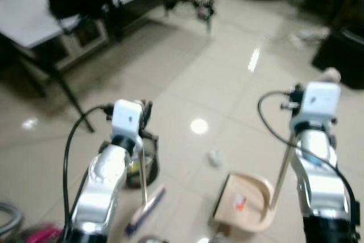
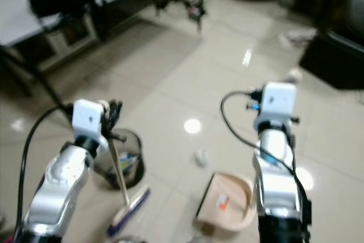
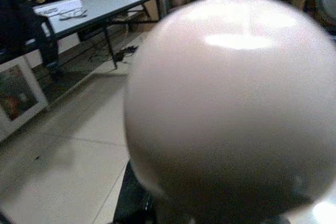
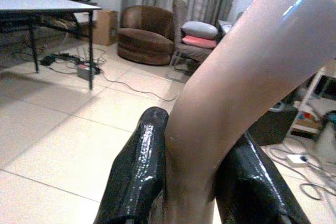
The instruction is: Sweep floor
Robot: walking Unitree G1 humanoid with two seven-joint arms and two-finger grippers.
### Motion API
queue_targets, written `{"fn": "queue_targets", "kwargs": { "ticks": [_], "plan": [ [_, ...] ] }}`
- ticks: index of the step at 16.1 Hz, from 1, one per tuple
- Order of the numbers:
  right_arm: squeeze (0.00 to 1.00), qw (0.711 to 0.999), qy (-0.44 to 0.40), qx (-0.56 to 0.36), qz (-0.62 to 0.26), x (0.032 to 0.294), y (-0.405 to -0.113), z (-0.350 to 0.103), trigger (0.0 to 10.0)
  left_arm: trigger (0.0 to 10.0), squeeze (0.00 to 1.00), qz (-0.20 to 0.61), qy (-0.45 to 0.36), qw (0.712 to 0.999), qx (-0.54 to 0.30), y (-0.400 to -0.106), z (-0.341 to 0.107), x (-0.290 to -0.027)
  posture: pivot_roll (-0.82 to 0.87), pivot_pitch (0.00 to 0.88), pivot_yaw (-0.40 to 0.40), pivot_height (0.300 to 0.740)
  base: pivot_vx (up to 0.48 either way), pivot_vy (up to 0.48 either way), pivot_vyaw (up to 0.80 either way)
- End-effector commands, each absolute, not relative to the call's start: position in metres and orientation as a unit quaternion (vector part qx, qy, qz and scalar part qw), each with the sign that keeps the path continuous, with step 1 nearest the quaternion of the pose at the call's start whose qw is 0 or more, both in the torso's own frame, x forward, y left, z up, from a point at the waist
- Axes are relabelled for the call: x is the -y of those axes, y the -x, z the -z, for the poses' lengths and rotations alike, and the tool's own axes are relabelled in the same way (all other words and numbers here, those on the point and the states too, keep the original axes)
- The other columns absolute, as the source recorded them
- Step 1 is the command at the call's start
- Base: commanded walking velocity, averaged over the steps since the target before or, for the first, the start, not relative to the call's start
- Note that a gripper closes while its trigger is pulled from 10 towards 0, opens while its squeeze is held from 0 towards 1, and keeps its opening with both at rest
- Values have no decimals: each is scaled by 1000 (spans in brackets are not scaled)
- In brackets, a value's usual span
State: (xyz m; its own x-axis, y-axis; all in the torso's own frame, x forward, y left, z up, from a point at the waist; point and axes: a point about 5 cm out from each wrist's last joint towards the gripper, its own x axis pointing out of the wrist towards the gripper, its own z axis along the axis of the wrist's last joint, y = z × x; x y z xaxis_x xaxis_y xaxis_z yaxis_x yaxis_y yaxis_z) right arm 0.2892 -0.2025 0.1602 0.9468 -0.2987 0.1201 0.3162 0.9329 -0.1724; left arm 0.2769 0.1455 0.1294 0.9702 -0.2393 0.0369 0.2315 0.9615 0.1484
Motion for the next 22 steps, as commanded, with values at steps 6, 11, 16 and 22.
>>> {"fn": "queue_targets", "kwargs": {
  "ticks": [6,11,16,22],
  "plan": [
    [0,977,101,74,171,206,-289,-171,10000,10000,0,108,-85,989,57,-282,-141,-146,-14,68,36,740,341,0,-533],
    [0,983,73,90,142,199,-293,-174,10000,10000,0,80,-95,990,64,-286,-143,-151,-13,56,38,740,346,0,0],
    [0,986,73,82,127,196,-295,-170,10000,10000,0,70,-95,991,64,-287,-141,-152,-13,47,34,740,346,0,0],
    [0,987,91,74,113,194,-295,-164,10000,10000,0,67,-95,991,62,-288,-140,-152,-14,54,36,740,346,0,354]
  ]
}}
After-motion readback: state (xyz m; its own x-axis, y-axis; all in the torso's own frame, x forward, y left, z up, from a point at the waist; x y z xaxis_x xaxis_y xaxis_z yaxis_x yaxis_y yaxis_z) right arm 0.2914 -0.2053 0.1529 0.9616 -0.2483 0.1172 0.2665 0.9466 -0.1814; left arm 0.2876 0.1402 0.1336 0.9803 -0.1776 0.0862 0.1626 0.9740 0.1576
